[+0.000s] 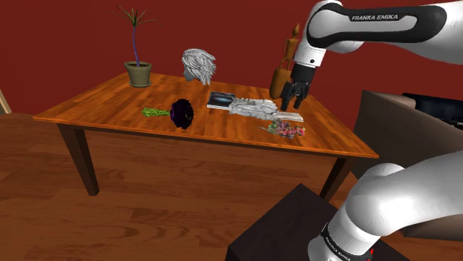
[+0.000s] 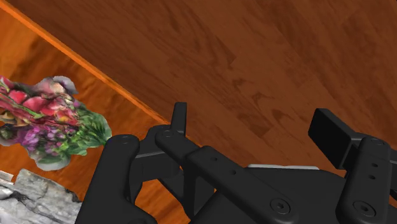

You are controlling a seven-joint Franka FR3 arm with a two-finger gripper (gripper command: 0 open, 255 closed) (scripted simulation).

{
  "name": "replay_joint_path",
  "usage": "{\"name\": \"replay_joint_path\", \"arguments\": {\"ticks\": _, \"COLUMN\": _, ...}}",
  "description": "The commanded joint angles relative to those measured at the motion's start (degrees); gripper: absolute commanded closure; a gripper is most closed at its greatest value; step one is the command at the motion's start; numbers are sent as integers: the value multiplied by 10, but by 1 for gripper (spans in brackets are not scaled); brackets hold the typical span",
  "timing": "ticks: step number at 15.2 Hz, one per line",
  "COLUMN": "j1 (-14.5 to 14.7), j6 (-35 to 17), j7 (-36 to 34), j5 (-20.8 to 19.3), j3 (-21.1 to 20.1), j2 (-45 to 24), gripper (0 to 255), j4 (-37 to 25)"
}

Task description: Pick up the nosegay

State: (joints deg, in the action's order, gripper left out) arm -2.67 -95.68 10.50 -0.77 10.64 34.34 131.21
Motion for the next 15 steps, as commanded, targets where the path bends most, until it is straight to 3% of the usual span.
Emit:
{"name": "replay_joint_path", "arguments": {"ticks": 1, "j1": -3, "j6": -26, "j7": 24, "j5": -7, "j3": 19, "j2": -38, "gripper": 0, "j4": -8}}
{"name": "replay_joint_path", "arguments": {"ticks": 8, "j1": -9, "j6": -83, "j7": 103, "j5": -10, "j3": 77, "j2": -173, "gripper": 0, "j4": -74}}
{"name": "replay_joint_path", "arguments": {"ticks": 15, "j1": -22, "j6": -116, "j7": 189, "j5": 23, "j3": 123, "j2": -325, "gripper": 0, "j4": -175}}
